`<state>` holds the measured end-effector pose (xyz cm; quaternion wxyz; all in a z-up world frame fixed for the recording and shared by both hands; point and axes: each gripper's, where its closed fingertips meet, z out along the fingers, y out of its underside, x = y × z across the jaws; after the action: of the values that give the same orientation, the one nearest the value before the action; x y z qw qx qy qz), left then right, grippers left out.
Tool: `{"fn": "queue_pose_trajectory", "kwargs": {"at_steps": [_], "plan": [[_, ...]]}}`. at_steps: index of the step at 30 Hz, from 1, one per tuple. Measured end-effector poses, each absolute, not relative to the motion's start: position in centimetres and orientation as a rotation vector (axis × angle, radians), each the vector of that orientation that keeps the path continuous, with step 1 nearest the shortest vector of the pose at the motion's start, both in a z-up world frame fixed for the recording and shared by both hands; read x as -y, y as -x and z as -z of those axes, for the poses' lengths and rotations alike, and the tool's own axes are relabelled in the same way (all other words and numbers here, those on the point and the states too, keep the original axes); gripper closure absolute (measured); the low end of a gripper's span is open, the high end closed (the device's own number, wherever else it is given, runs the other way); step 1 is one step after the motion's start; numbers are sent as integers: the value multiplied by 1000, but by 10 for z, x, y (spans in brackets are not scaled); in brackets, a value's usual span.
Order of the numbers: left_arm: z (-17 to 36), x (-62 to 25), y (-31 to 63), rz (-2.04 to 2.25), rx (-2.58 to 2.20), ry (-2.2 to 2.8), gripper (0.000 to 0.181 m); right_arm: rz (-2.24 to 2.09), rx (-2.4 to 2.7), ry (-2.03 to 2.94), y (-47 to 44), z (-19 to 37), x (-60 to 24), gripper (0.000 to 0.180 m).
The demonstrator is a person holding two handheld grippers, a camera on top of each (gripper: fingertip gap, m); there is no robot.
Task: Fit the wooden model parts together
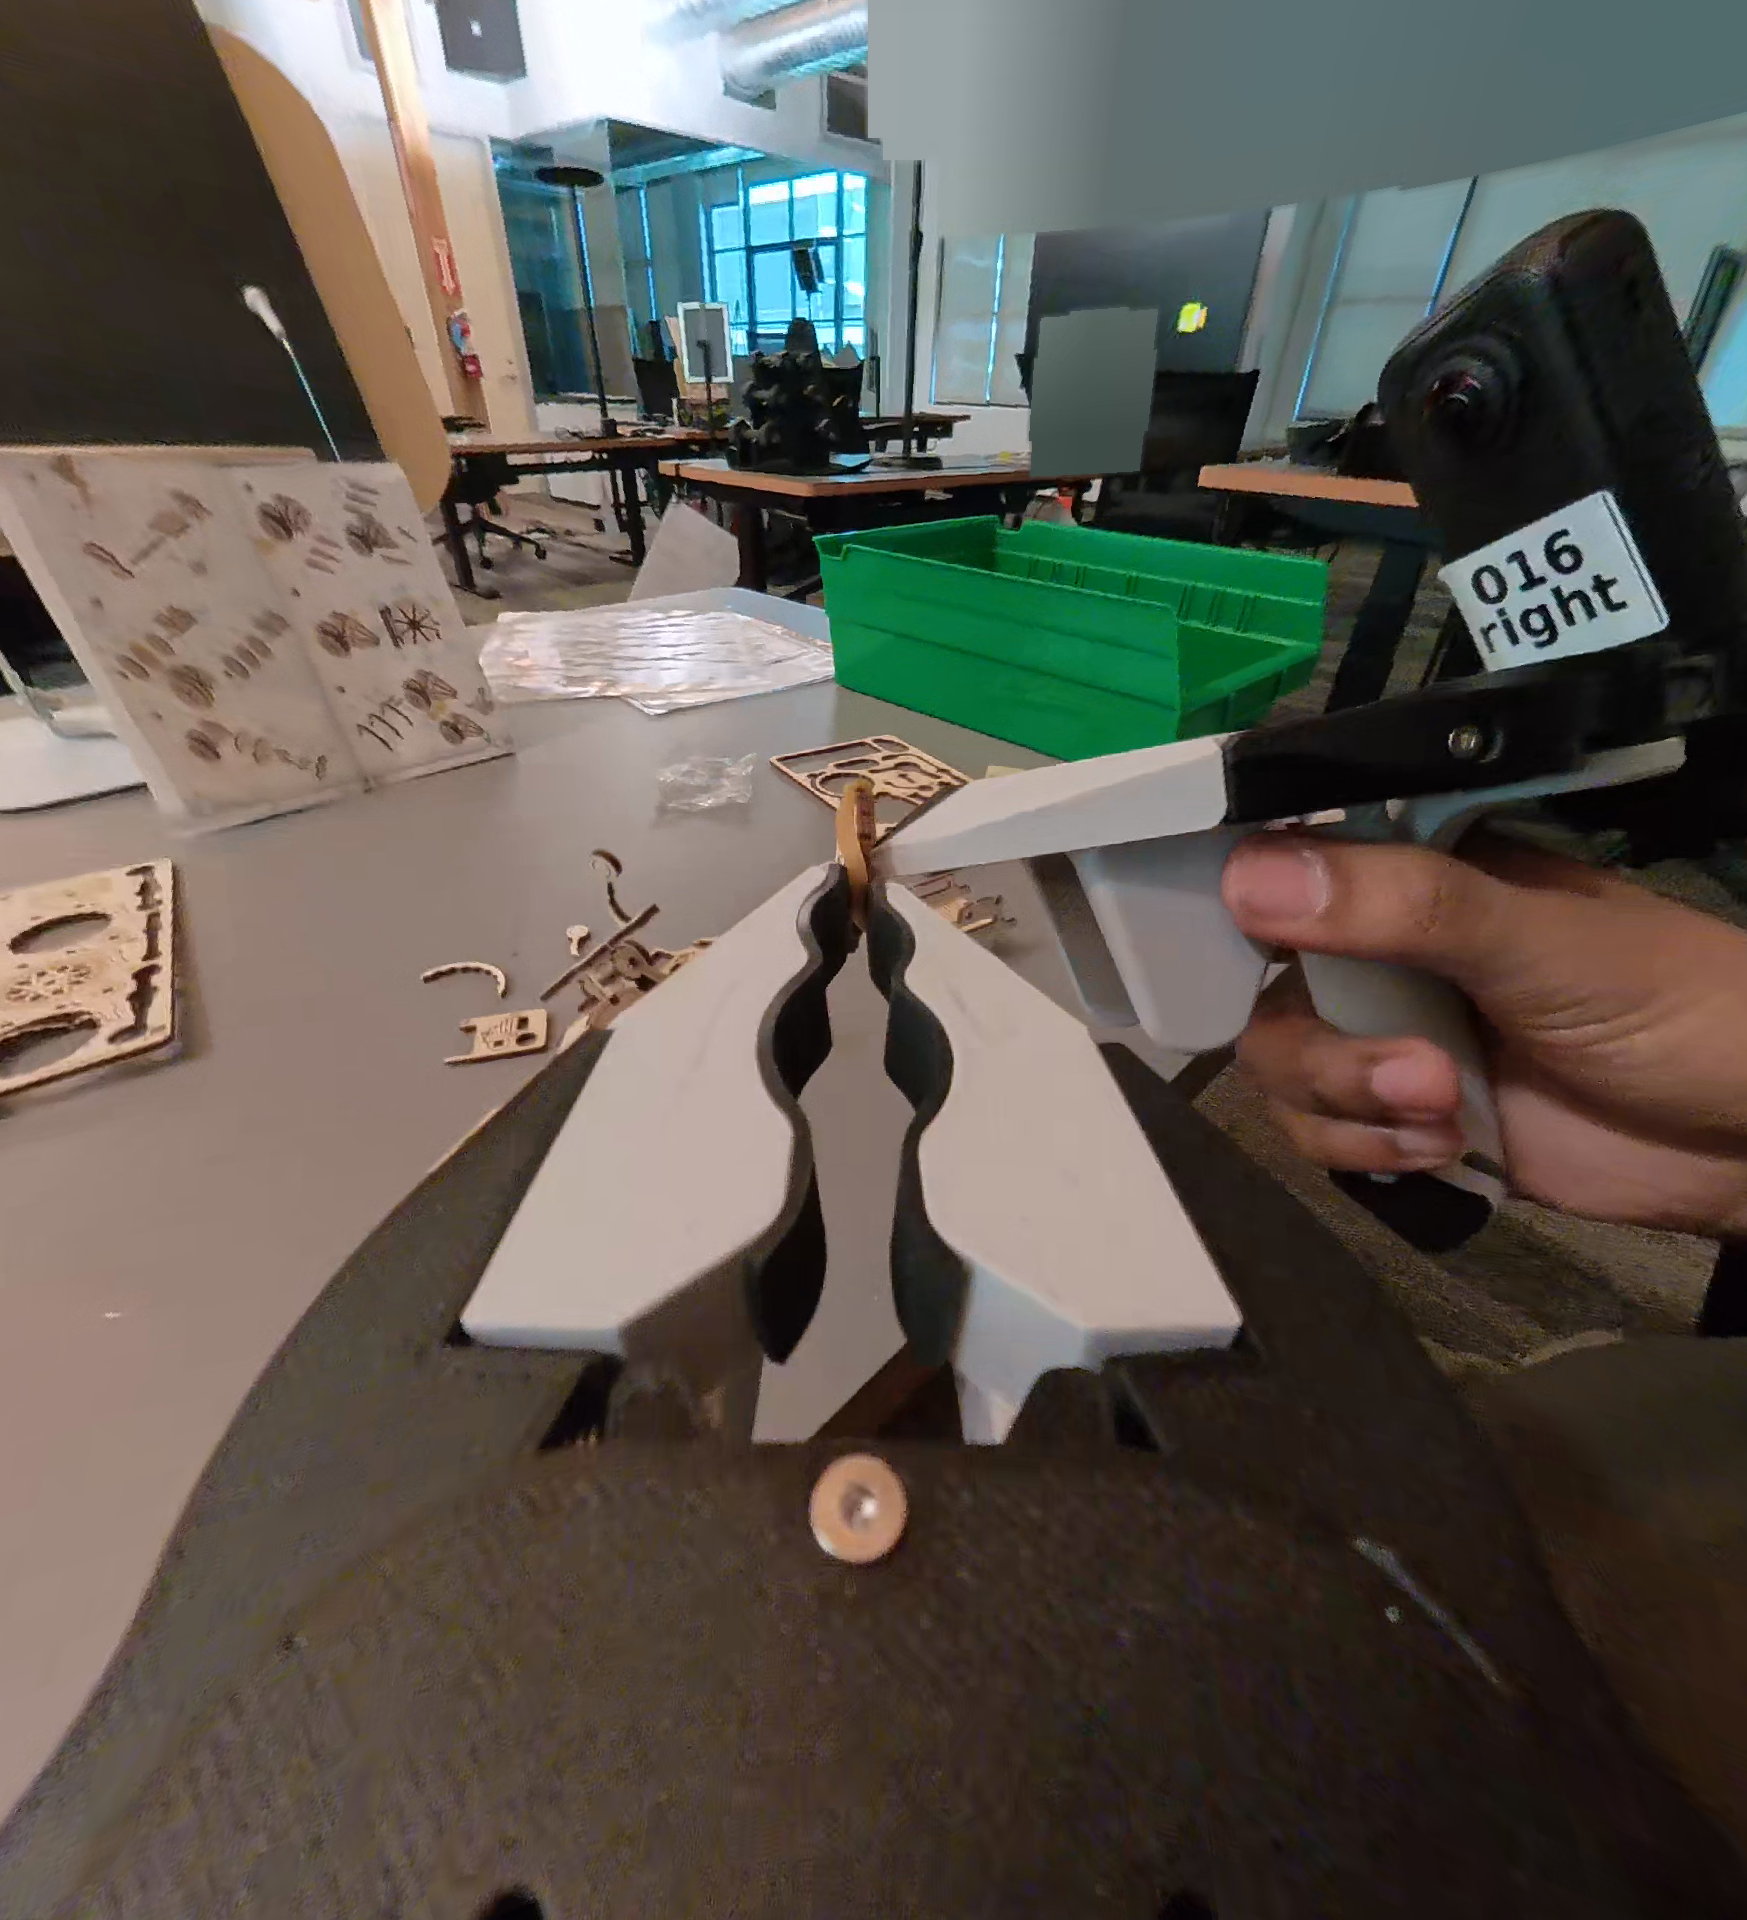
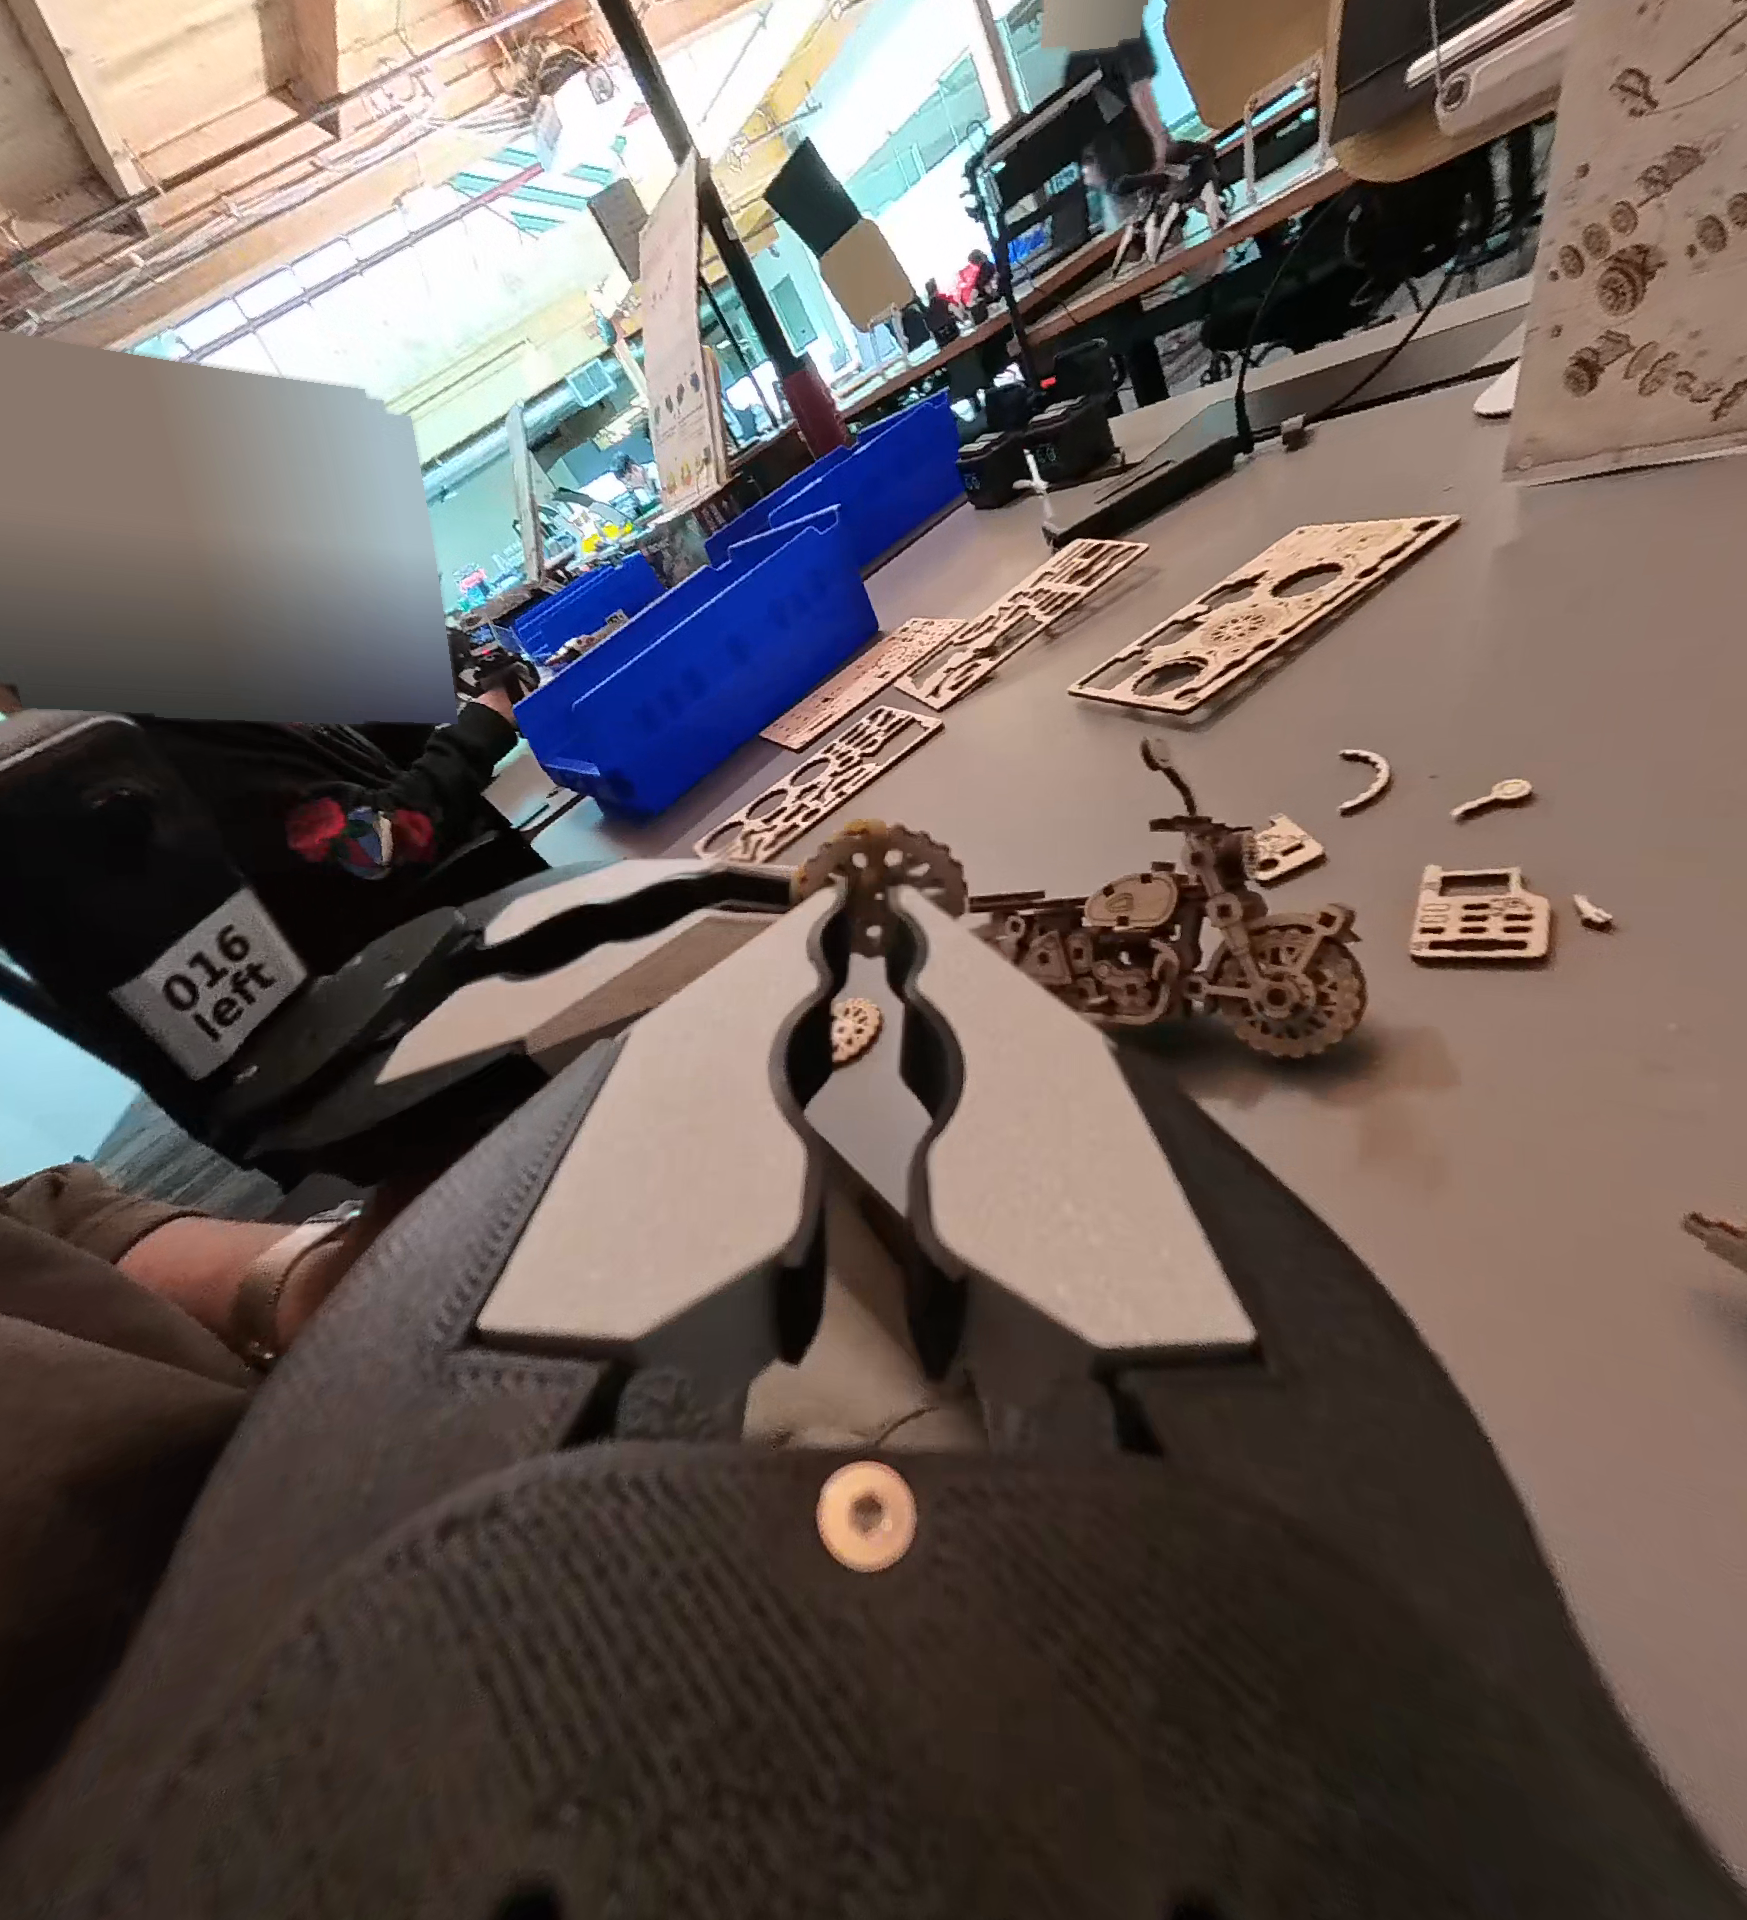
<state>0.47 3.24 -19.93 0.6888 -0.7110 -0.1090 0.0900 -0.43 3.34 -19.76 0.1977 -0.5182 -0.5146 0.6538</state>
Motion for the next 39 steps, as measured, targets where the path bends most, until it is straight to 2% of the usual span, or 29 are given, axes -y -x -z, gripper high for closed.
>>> {"fn": "queue_pose_trajectory", "kwargs": {"at_steps": [15, 22, 24, 25, 31, 32, 35, 37, 39], "plan": [[192, -31, -1, 173, 428, 1473, 180, -1817, 1458, 1458, 8, 200, -44, 180], [191, -31, -1, 196, 422, 1476, 178, -1782, 1469, 1495, 11, 206, -50, 180], [170, -23, -4, 177, 373, 1404, 180, -1640, 1400, 1594, 15, 223, -81, 180], [169, -23, -1, 121, 364, 1440, 179, -1715, 1370, 1639, 13, 224, -88, 180], [187, -19, 16, 107, 433, 1444, 179, -1776, 1388, 1489, 11, 201, -62, 180], [186, -20, 15, 96, 423, 1447, 179, -1803, 1388, 1486, 12, 199, -54, 177], [188, -22, 12, 139, 439, 1447, 179, -1876, 1443, 1490, 11, 204, -29, 148], [191, -21, 16, 159, 468, 1446, 179, -1857, 1447, 1475, 11, 205, -29, 141], [193, -19, 21, 147, 490, 1449, 180, -1858, 1423, 1427, 7, 198, -33, 144]]}}
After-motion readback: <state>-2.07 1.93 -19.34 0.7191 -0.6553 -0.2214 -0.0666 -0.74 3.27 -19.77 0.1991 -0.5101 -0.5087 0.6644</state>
